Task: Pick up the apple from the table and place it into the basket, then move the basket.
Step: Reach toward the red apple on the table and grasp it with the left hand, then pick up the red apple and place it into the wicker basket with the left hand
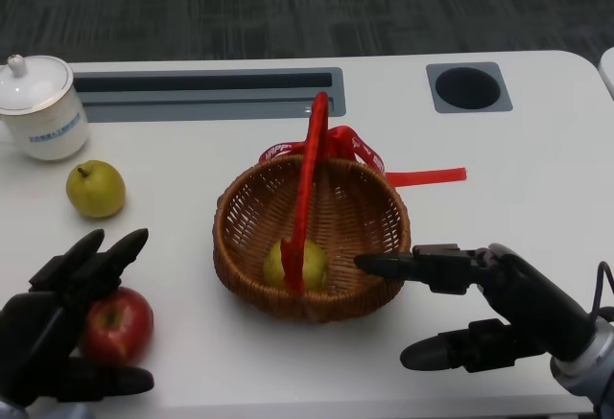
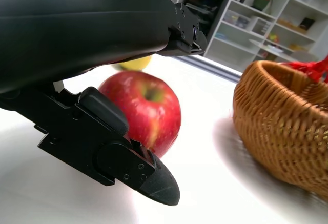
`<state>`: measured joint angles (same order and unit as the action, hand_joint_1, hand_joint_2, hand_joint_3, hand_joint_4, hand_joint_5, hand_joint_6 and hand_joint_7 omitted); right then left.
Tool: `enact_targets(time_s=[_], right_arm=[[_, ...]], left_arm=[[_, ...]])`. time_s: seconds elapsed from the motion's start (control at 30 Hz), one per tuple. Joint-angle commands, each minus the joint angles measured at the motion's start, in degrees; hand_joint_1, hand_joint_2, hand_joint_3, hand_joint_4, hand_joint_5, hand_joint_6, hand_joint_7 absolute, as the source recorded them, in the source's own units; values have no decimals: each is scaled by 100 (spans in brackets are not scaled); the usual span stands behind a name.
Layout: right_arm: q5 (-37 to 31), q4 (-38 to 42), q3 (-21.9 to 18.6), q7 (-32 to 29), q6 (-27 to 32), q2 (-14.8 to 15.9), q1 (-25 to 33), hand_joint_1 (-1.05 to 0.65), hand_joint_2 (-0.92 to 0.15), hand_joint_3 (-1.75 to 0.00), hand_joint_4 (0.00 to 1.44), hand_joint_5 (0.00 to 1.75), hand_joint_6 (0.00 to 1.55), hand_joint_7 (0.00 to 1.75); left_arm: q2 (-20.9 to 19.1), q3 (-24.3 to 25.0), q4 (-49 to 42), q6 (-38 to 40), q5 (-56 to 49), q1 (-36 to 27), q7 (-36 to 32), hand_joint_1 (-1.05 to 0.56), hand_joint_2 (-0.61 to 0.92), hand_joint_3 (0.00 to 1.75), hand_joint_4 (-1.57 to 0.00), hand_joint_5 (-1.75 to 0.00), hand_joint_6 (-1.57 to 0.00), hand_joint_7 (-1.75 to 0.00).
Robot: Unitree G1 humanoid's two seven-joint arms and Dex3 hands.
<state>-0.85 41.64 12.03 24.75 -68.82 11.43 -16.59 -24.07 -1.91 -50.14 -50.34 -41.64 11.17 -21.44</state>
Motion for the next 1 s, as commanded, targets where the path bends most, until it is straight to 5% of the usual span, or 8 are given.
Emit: enact_targets(time_s=[0.03,0.43,0.5,0.67,0.73,1.0], right_arm=[[64,-120,-30,5,29,90,52,-39,-83,0,66,0,57,0],[136,-304,-6,59,101,97,152,-39,-84,0,66,0,57,0],[148,-339,-5,72,120,108,175,-40,-84,0,66,0,57,0],[147,-363,-16,59,121,92,209,-40,-84,0,66,0,57,0],[150,-363,-14,54,119,78,218,-40,-84,0,66,0,57,0],[147,-366,8,72,176,61,230,-40,-85,0,66,0,56,0]], left_arm=[[-151,-284,-491,144,16,235,-346,-77,73,1,-12,-2,-20,-1],[-71,-1128,-1697,470,148,811,-1206,-62,71,0,-30,-4,-33,-3],[30,-1030,-1818,102,510,798,-1112,-51,70,0,-45,-6,-43,-4],[331,-728,-1850,-711,1310,662,-1116,-19,78,1,-112,-8,-97,-6],[470,-554,-1782,-980,1684,570,-969,-16,80,1,-124,-6,-108,-5],[899,58,-1009,-1643,2637,141,-412,-19,84,1,-123,-2,-107,0]])
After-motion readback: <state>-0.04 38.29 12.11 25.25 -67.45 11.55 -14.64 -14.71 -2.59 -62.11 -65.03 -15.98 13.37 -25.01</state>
